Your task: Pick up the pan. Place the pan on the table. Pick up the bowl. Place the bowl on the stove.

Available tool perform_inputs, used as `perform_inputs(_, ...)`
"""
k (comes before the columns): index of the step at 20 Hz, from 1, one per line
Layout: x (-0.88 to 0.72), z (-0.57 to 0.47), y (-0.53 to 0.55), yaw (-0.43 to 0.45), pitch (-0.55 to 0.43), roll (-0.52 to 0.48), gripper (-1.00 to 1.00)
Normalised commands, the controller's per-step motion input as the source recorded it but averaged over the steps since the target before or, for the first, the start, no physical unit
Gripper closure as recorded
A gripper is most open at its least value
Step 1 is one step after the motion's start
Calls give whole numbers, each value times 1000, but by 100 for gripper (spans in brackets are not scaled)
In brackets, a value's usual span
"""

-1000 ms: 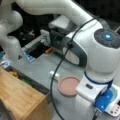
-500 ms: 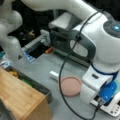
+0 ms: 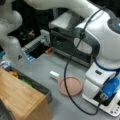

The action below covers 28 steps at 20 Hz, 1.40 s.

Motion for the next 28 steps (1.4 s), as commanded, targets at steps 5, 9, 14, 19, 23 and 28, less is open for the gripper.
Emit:
perform_inputs(5, -67, -84, 144, -80, -48, -148, 100)
perform_inputs(9, -54, -125, 140, -79, -75, -153, 100)
perform_inputs(14, -29, -193, 97, -48, -90, -159, 100)
perform_inputs(19, -43, -195, 68, -19, -94, -157, 100)
perform_inputs(23, -82, -157, 47, 3, -95, -154, 100)
perform_inputs(28, -83, -119, 21, 12, -103, -170, 100)
